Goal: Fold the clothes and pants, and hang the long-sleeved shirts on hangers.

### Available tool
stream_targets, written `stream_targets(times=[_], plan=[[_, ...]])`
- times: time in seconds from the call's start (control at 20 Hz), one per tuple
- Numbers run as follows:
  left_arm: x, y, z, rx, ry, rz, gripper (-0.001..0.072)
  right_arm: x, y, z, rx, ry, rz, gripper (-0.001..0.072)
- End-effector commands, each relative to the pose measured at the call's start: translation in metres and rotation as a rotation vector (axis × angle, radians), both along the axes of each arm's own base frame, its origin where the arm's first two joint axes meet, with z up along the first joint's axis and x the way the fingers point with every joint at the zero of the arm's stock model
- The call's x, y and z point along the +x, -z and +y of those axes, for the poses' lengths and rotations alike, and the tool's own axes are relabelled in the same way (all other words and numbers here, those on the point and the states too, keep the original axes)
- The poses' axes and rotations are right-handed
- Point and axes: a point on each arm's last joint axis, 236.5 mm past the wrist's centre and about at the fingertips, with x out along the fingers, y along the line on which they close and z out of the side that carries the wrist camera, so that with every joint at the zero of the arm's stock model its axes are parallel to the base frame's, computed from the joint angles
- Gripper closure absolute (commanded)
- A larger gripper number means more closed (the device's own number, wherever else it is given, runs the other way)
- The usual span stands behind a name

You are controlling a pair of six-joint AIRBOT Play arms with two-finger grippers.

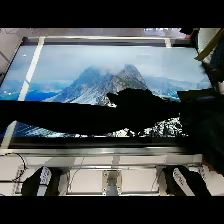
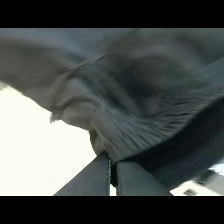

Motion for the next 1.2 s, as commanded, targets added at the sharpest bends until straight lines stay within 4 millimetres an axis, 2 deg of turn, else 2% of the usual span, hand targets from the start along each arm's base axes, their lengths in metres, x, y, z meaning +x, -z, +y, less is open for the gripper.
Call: stream_targets(times=[0.0, 0.05, 0.1, 0.15, 0.2, 0.25, 0.35, 0.45, 0.5, 0.55, 0.65, 0.75, 0.8, 0.9, 1.0, 1.05, 1.1, 1.15], plan=[[-0.028, -0.077, 0.001, 0.159, -0.019, -0.045, 0.0704, -0.048, -0.110, -0.042, -0.225, 0.286, -0.337, 0.0694], [-0.027, -0.093, 0.002, 0.179, -0.020, -0.068, 0.0704, -0.058, -0.138, -0.051, -0.268, 0.340, -0.420, 0.0695], [-0.023, -0.101, 0.004, 0.184, -0.019, -0.078, 0.0705, -0.064, -0.156, -0.056, -0.296, 0.367, -0.468, 0.0696], [-0.017, -0.095, 0.005, 0.150, -0.008, -0.061, 0.0704, -0.065, -0.162, -0.062, -0.316, 0.387, -0.482, 0.0696], [-0.010, -0.075, 0.004, 0.084, 0.012, -0.012, 0.0704, -0.059, -0.157, -0.070, -0.330, 0.401, -0.456, 0.0696], [-0.003, -0.044, 0.001, -0.010, 0.038, 0.076, 0.0704, -0.050, -0.144, -0.075, -0.333, 0.403, -0.404, 0.0695], [0.001, 0.021, -0.002, -0.190, 0.072, 0.290, 0.0703, -0.018, -0.099, -0.085, -0.315, 0.388, -0.254, 0.0695], [0.014, 0.073, 0.008, -0.298, 0.080, 0.410, 0.0703, 0.018, -0.045, -0.098, -0.299, 0.388, -0.129, 0.0695], [0.025, 0.092, 0.017, -0.324, 0.069, 0.425, 0.0703, 0.039, -0.025, -0.104, -0.287, 0.399, -0.112, 0.0695], [0.041, 0.103, 0.027, -0.350, 0.027, 0.393, 0.0704, 0.067, -0.009, -0.110, -0.253, 0.430, -0.123, 0.0695], [0.089, 0.105, 0.037, -0.342, 0.021, 0.245, 0.0704, 0.121, 0.000, -0.116, -0.157, 0.502, -0.184, 0.0696], [0.142, 0.091, 0.030, -0.306, 0.063, 0.083, 0.0705, 0.174, 0.015, -0.112, -0.021, 0.542, -0.210, 0.0695], [0.167, 0.088, 0.019, -0.273, 0.105, 0.039, 0.0705, 0.194, 0.032, -0.106, 0.048, 0.548, -0.182, 0.0695], [0.211, 0.098, -0.019, -0.242, 0.203, 0.007, 0.0704, 0.224, 0.087, -0.094, 0.116, 0.549, -0.079, 0.0694], [0.246, 0.125, -0.053, -0.179, 0.290, 0.037, 0.0704, 0.244, 0.143, -0.084, 0.113, 0.544, 0.002, 0.0694], [0.258, 0.137, -0.058, -0.129, 0.299, 0.052, 0.0704, 0.256, 0.163, -0.084, 0.111, 0.559, 0.006, 0.0694], [0.271, 0.147, -0.055, -0.096, 0.259, 0.039, 0.0705, 0.270, 0.174, -0.087, 0.122, 0.604, -0.014, 0.0694], [0.281, 0.150, -0.049, -0.097, 0.195, -0.006, 0.0705, 0.284, 0.176, -0.096, 0.145, 0.671, -0.052, 0.0694]])
